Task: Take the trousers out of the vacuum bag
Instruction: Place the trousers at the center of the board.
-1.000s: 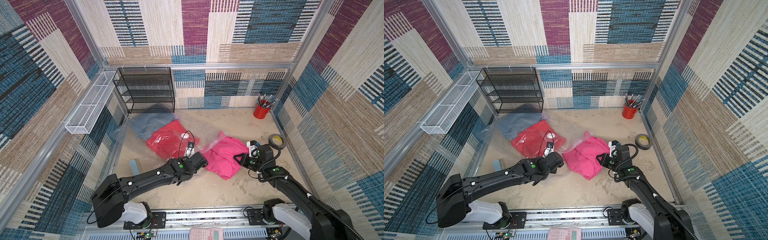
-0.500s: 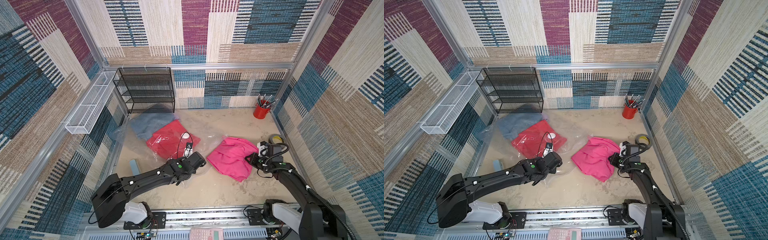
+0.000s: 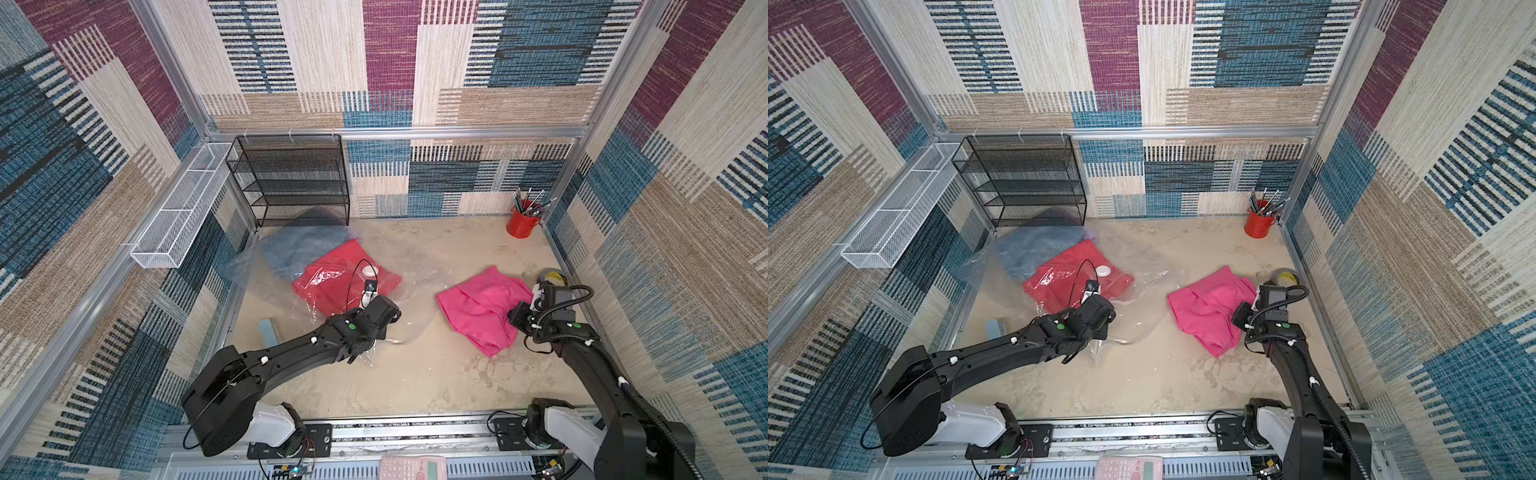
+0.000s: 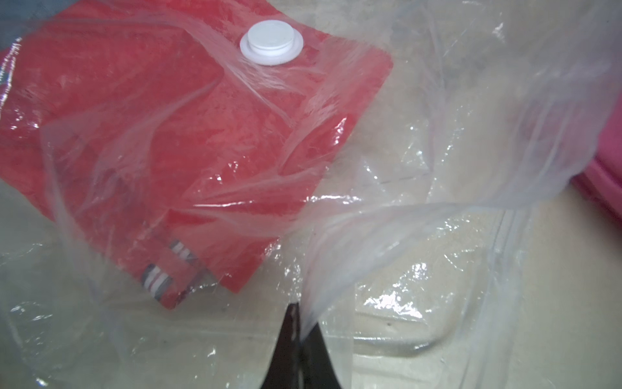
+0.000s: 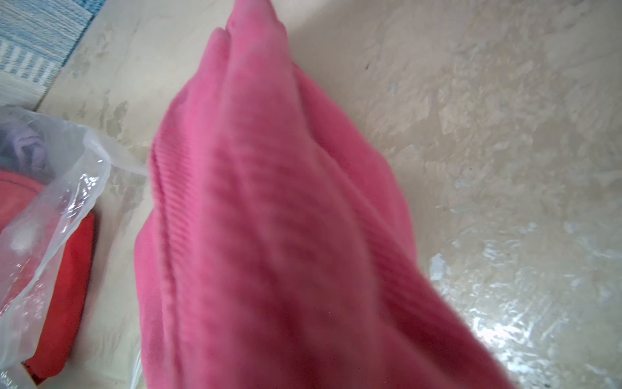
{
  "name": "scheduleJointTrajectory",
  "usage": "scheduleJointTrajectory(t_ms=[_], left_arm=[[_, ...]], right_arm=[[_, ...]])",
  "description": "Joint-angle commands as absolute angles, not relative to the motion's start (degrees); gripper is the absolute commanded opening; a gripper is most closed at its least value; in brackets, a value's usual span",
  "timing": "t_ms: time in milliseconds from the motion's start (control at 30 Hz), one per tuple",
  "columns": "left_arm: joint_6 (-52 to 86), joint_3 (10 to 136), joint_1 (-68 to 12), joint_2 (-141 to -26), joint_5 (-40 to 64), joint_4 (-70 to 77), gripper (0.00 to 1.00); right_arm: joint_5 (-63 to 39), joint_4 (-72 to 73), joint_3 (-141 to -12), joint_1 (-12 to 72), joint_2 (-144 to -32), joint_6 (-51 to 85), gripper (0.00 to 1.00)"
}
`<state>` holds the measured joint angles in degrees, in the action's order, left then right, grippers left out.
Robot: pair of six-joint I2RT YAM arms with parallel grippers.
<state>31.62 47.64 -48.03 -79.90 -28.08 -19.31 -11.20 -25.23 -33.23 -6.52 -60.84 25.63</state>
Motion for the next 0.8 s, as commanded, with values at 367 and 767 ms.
scheduleJointTrajectory(t_ms=[367, 767], left_arm=[[29.79, 42.91, -45.77, -68.04, -27.38, -22.25, 0.00], [28.43, 41.84, -45.70, -56.53, -29.31, -29.57, 0.00]], right_arm=[[-5.58, -18.57, -51.60, -6.56, -87.68, 14.64, 0.00], [1.85, -21.11, -75.28, -0.18, -108.24, 11.53, 0.00]])
